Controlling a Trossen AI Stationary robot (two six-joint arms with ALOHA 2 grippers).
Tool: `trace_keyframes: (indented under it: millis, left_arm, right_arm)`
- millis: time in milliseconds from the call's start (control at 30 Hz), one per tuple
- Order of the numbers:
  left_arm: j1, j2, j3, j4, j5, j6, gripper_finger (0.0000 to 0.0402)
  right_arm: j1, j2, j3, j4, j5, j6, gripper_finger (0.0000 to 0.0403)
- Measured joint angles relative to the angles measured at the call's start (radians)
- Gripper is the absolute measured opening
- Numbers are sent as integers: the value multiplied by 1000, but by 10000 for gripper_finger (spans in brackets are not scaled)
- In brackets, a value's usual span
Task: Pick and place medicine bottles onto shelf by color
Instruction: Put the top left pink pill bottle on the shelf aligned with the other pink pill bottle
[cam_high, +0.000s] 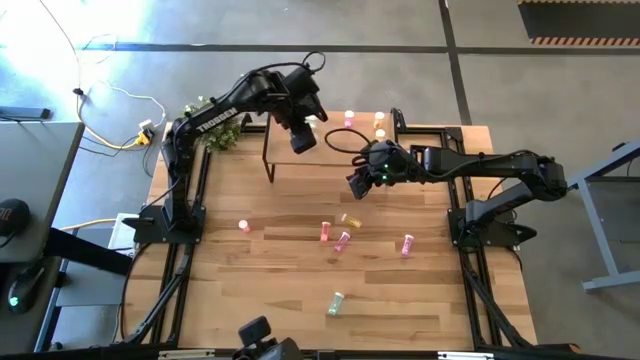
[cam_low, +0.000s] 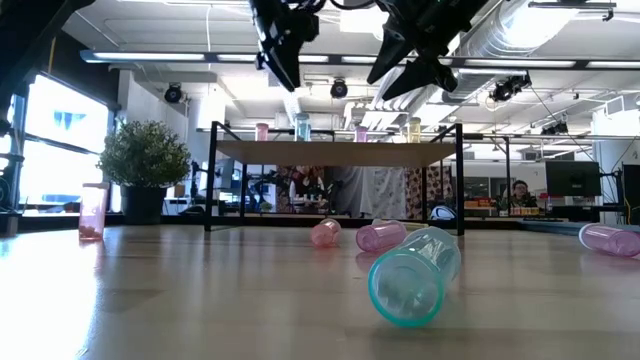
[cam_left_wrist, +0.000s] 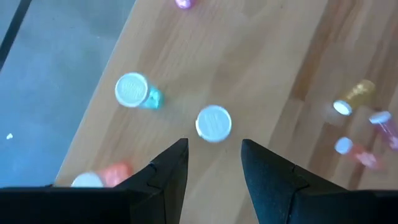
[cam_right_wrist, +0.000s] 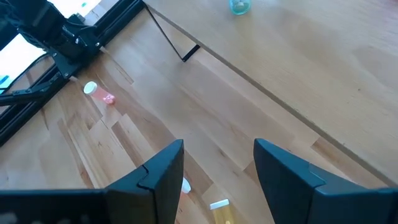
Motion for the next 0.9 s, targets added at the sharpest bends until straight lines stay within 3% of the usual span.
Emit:
trace_keyframes:
  millis: [233, 467, 667, 900]
  left_arm:
    - [4, -37, 45, -180, 0, -64, 141]
    - [-11, -171, -24, -193, 3, -188, 141]
    - [-47, -323, -182, -145, 0, -275, 141]
    - [-114, -500, -466, -30, 0, -431, 140]
  right_arm:
    - [-73, 0, 0, 2, 1, 26, 185]
    - [-165, 0, 0, 8, 1, 20, 185]
    - [-237, 0, 0, 8, -16, 0, 185]
    - [-295, 0, 0, 8, -108, -59, 185]
